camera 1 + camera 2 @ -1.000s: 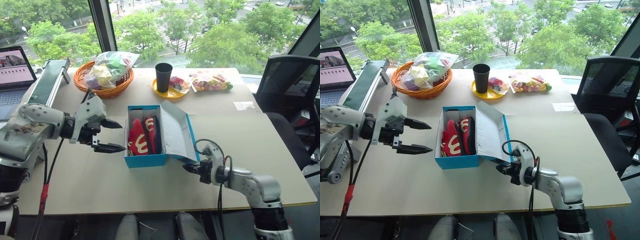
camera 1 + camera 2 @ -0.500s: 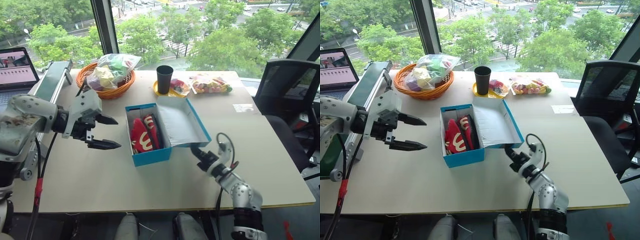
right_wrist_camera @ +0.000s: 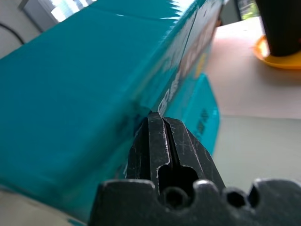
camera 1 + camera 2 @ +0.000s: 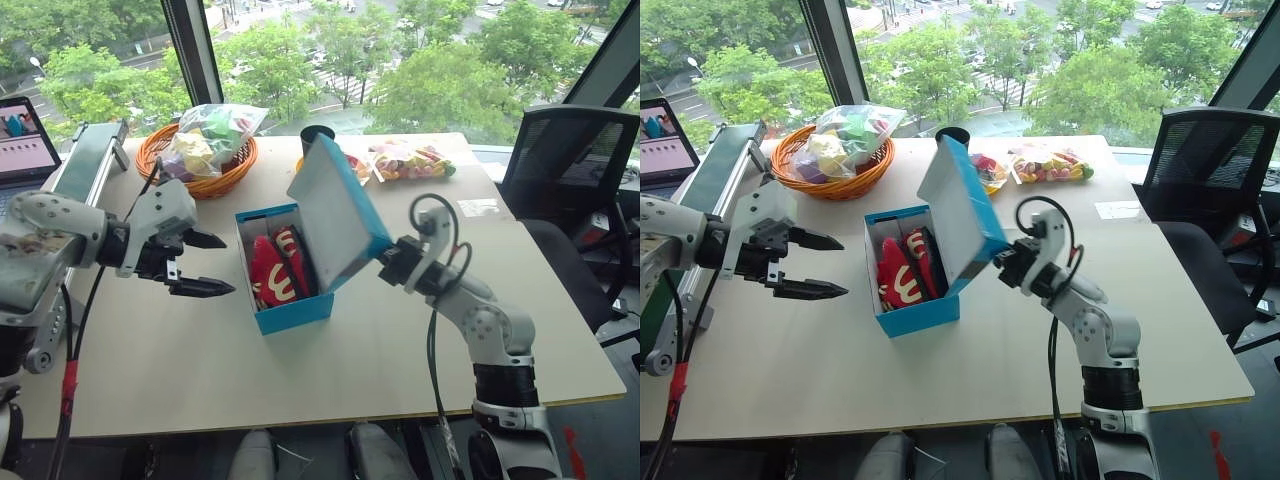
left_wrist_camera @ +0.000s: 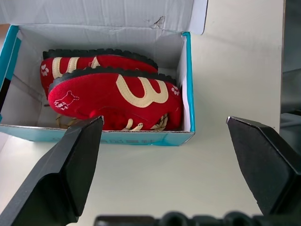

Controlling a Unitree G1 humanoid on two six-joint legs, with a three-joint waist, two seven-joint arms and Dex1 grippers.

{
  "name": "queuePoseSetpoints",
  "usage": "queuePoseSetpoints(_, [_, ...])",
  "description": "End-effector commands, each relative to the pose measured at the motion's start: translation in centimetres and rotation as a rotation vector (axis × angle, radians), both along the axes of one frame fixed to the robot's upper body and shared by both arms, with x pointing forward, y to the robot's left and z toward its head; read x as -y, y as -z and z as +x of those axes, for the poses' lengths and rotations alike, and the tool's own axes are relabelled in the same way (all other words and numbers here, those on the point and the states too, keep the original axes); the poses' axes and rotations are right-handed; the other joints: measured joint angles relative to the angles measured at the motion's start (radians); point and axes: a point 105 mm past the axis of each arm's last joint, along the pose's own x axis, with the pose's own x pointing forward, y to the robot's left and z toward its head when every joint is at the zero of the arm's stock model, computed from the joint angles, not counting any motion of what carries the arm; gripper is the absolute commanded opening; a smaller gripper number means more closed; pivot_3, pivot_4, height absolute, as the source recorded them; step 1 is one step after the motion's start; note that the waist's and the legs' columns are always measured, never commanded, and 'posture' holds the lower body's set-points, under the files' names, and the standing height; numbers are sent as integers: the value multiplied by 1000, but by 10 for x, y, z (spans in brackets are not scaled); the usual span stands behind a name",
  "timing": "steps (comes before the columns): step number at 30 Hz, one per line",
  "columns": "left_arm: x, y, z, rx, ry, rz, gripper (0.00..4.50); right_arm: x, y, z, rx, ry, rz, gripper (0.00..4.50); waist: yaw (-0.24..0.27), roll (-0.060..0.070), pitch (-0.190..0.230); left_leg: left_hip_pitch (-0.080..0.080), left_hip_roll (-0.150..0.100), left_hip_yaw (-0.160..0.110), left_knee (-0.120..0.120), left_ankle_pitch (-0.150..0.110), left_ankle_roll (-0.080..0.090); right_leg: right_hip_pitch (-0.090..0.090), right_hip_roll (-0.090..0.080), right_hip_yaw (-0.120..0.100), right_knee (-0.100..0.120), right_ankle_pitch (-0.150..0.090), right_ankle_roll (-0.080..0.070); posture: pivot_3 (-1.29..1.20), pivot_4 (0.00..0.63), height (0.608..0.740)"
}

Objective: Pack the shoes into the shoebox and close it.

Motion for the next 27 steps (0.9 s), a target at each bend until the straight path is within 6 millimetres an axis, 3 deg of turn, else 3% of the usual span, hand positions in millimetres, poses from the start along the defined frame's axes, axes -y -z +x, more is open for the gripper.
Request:
queuePoseSetpoints(1, [-6, -13, -8, 54, -46, 0, 4500, -11, -16, -7, 46, -71, -4, 22, 4, 0, 0, -1, 0, 0, 0, 0, 0, 0, 0, 0, 0, 0, 0, 0, 150, 734])
queuePoseSetpoints(6, [-11, -7, -22, 50, -109, -14, 4500, -21, -38, -7, 93, -148, -10, 22, 11, 0, 0, -2, -1, 0, 2, 0, 0, 0, -2, 0, -1, 0, 0, 0, 150, 734])
queuePoseSetpoints(14, [-17, -1, -39, 52, -208, -39, 4500, -62, -28, 10, 43, -229, -75, 22, 1, 0, 0, 0, 0, 0, 1, 0, 0, 0, -1, 0, -1, 1, -2, 0, 150, 734])
queuePoseSetpoints(17, [-16, 7, -48, 46, -245, -52, 4500, -93, 3, 33, 29, -228, -211, 22, -6, 0, 0, 0, 0, 1, 1, 0, 0, 0, -1, 0, -1, 2, -3, 0, 150, 734])
queuePoseSetpoints(21, [-13, 16, -58, 32, -281, -73, 4500, -115, 33, 46, 55, -249, -318, 22, -3, 0, 0, 0, 0, 1, -1, 0, 0, 0, -1, 0, -1, 2, -4, 0, 150, 734])
queuePoseSetpoints(24, [-9, 24, -66, 14, -298, -86, 4500, -122, 55, 48, 47, -252, -372, 22, -2, 0, 0, -1, 0, 1, -1, 0, 0, 0, -1, -1, -2, 4, -7, 0, 150, 734])
queuePoseSetpoints(27, [-5, 30, -70, 4, -305, -98, 4500, -118, 92, 47, 68, -247, -530, 22, -2, -2, -1, 2, -1, 0, 0, 0, -1, 2, -2, -1, -2, 4, -7, 0, 150, 734])
